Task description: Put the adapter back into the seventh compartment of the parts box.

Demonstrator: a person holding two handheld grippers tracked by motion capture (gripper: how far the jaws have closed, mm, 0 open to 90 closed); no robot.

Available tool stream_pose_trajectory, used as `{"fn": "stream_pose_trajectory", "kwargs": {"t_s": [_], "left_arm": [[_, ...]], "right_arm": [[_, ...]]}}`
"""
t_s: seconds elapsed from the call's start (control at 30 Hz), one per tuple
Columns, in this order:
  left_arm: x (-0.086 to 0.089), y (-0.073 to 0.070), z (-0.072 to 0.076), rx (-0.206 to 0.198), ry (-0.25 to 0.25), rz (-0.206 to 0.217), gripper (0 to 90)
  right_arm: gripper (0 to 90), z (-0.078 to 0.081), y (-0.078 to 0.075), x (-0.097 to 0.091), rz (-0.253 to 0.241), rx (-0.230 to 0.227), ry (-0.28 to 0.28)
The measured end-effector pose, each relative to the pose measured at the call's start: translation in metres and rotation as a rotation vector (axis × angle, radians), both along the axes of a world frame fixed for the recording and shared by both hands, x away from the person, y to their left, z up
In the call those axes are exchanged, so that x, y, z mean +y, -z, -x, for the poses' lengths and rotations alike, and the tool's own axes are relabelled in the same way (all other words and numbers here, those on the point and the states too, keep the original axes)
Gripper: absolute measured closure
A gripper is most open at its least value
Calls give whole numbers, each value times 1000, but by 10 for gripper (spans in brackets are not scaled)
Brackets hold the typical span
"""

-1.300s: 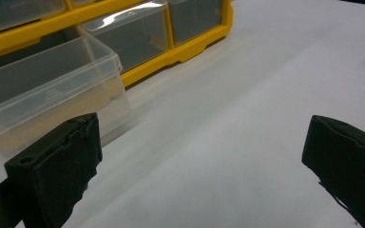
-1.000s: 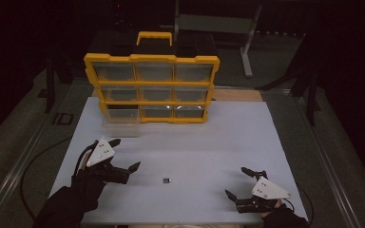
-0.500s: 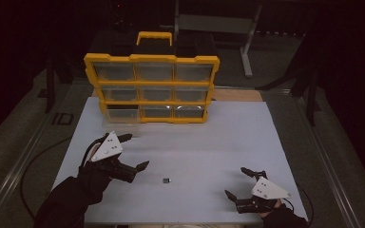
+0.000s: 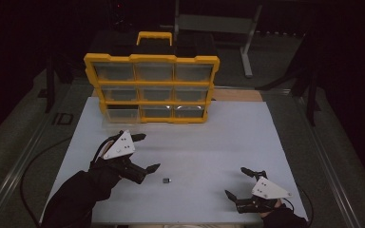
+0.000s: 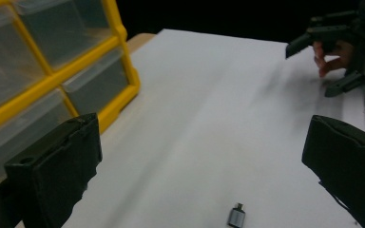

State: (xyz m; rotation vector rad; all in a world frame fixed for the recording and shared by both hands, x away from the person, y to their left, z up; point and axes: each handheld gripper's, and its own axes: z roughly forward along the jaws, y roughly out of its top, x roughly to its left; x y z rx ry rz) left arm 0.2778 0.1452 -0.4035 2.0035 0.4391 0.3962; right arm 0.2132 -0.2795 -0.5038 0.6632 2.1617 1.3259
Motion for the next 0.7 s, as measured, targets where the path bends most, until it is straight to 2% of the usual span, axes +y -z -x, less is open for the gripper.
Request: {"fn": "stream_pose_trajectory", "kwargs": {"t_s": [0.13, 0.7], "left_arm": [[-4, 6, 0, 8, 12, -5, 0], [-20, 35, 0, 65, 64, -74, 0]], "right_arm": [[79, 0, 0, 0, 0, 1, 0], [79, 0, 0, 0, 5, -1, -4]]}}
